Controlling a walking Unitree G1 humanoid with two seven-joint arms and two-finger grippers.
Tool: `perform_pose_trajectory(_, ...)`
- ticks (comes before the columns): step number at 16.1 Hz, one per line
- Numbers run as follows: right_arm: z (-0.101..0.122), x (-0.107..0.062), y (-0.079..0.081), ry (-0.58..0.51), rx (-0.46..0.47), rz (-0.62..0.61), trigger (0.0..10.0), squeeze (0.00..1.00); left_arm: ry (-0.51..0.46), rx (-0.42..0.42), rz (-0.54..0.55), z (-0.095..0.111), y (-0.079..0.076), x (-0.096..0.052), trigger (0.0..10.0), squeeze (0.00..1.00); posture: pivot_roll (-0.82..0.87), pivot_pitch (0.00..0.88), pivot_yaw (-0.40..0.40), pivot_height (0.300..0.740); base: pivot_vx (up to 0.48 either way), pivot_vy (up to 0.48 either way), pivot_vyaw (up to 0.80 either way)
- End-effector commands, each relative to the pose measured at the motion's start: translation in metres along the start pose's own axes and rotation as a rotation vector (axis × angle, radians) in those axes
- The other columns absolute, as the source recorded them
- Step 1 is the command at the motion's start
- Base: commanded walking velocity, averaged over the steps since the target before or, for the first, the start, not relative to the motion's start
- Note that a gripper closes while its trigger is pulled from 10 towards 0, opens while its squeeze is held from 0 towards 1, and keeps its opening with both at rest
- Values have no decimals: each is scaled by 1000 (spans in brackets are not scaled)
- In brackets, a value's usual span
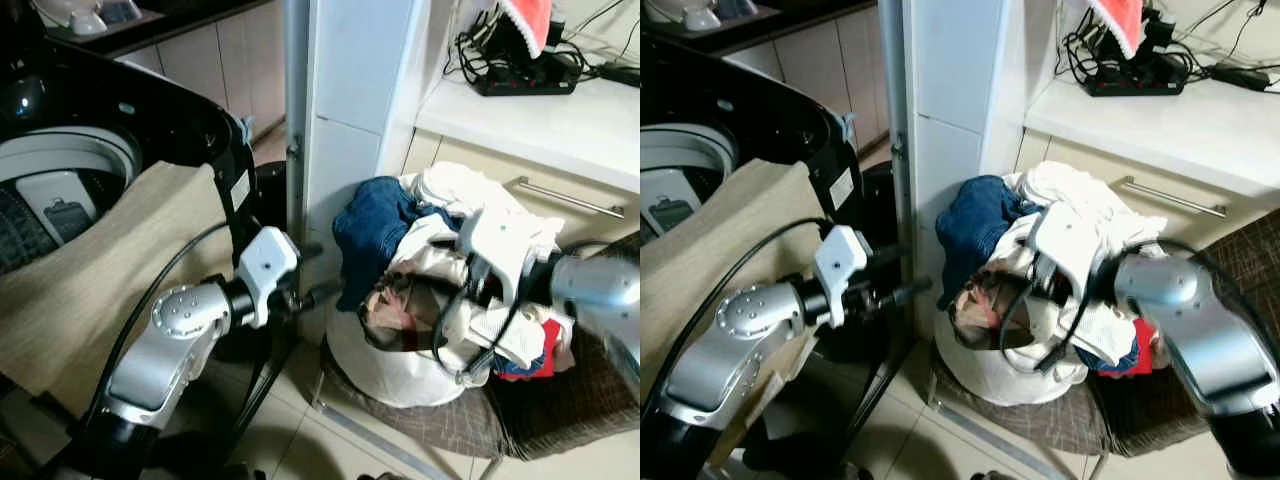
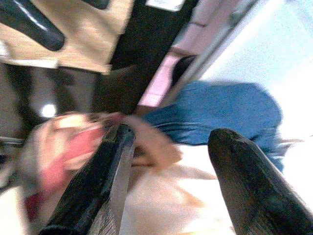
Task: Clothes washing
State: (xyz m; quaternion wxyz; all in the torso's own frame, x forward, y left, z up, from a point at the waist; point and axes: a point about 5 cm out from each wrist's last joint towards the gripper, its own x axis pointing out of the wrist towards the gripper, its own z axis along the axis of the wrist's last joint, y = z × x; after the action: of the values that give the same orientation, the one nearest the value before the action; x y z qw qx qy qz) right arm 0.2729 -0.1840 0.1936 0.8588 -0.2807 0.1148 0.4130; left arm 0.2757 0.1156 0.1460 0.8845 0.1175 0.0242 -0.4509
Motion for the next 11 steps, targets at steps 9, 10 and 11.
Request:
perform_pose_trajectory(9,20,-9,-5,-64,-19,101,10000,1000,9,-32,52,6,3,-20,10000,0,-61,141,-66,740,0,0,0)
perform_pose_trajectory(10,20,-9,-3,-67,-2,137,10000,1000,14,-36,49,4,2,-21,10000,0,-59,138,-67,740,0,0,0)
perform_pose_trajectory(11,20,-10,-2,-67,5,155,10000,1000,20,-38,43,4,1,-21,10000,0,-57,135,-65,740,0,0,0)
